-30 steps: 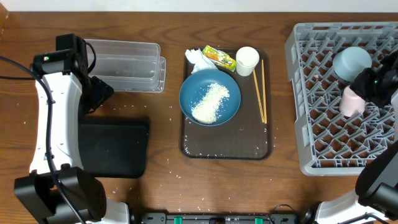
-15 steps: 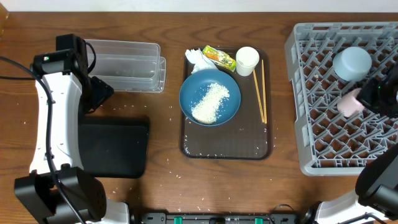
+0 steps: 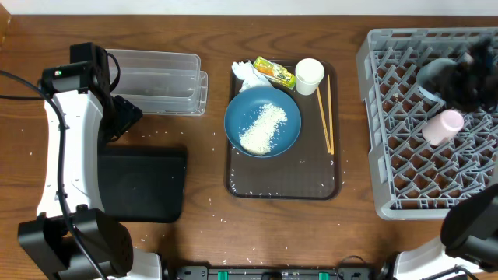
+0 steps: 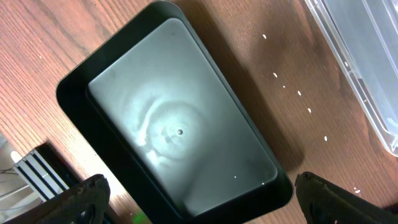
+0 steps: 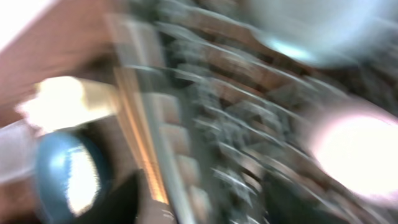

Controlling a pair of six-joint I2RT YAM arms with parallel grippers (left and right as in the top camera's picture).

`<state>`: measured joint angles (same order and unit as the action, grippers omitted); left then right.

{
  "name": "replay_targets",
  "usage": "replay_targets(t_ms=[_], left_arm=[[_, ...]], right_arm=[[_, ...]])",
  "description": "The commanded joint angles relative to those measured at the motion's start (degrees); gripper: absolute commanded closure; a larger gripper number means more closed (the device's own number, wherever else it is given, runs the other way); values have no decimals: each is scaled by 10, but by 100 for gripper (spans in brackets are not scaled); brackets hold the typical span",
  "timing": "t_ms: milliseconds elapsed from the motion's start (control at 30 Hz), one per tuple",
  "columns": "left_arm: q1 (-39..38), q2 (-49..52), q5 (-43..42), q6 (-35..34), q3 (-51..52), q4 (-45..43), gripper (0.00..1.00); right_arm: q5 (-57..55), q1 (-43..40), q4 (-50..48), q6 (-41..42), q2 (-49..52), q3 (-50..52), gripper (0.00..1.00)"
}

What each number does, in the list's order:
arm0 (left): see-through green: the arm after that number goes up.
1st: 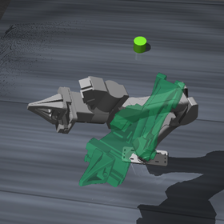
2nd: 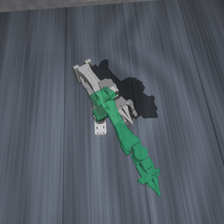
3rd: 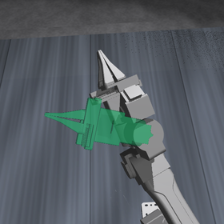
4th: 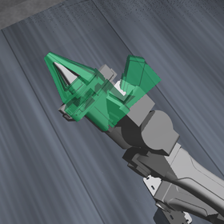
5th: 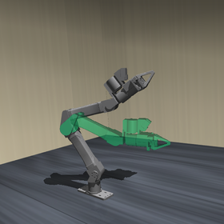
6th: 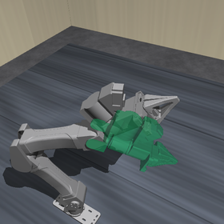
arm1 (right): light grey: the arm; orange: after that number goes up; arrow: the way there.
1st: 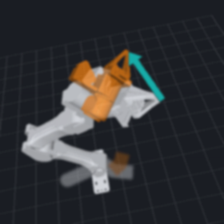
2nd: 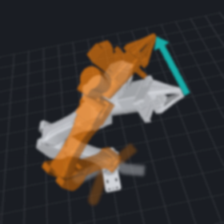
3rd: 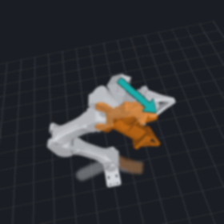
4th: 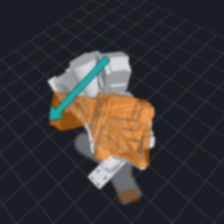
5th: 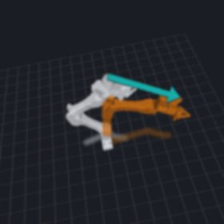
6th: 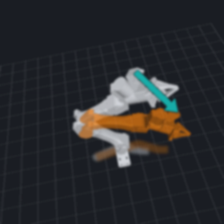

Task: Sort waste into correct bins and load items into the dishwasher rack
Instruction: 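Reach the right gripper to the white cup on the tray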

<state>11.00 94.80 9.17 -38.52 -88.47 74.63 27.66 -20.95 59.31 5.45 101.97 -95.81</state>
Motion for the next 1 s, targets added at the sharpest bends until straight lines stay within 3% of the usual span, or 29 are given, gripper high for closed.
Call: replay_targets(t_ms=[0,133,200,467,600,967], left_arm=[[2,-9,4,3,1,3,2],[2,-9,4,3,1,3,2],[2,-9,4,3,1,3,2],[2,-9,4,3,1,3,2],[2,-9,5,3,1,3,2],[2,-9,5,3,1,3,2]], right_arm=[[103,67,-39,-33,-5,-13,16],[-36,158,-86,39,-3,-23,15],[-88,202,-81,40,7,-44,10],[-197,308,114,17,169,-304,7],[-205,334,159,17,267,-419,26],[-337,421,59,83,359,-430,35]])
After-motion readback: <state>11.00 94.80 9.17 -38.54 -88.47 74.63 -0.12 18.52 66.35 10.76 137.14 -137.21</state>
